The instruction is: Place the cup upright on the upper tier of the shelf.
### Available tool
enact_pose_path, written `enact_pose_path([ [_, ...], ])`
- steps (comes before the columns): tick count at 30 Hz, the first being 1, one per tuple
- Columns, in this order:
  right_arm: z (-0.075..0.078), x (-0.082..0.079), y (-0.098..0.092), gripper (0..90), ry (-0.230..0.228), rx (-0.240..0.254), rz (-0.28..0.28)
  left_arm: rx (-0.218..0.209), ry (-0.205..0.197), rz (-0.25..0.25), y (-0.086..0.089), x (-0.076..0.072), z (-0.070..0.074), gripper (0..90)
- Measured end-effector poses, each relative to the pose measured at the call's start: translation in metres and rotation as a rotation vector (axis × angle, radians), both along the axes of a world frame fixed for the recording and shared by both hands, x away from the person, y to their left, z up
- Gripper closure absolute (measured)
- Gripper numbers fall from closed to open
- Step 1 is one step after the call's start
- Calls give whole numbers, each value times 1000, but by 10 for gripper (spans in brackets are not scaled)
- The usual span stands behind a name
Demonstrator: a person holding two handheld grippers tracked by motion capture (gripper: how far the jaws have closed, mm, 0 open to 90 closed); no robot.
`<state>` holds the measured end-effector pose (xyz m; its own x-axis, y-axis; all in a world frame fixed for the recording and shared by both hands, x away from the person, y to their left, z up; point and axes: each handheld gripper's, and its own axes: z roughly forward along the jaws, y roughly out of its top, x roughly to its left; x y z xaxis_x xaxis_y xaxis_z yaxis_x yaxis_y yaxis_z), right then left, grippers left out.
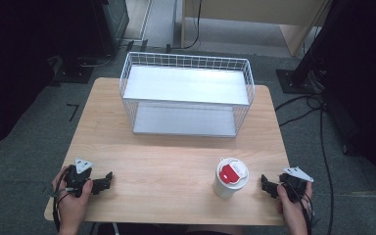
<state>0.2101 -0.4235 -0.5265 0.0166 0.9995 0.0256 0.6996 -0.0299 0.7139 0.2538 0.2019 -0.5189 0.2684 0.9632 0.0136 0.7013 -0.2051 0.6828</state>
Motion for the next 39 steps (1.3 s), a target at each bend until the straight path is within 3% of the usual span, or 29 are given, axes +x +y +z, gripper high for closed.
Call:
enact_pose_path([
  [3,0,-2,2,22,-2,1,-10,0,0,0,0,0,0,0],
  [6,4,-8,10,50,-16,-5,65,0,0,0,0,0,0,0],
  [18,19,-18,33,48,-58,36,208,0,0,0,0,0,0,0],
  [29,28,-28,58,48,-86,24,376,0,0,0,0,0,0,0],
  [35,30,-33,66,71,-101,9,414,0,0,0,0,0,0,0],
  [39,32,-36,64,70,-108,33,462,0,0,0,0,0,0,0],
])
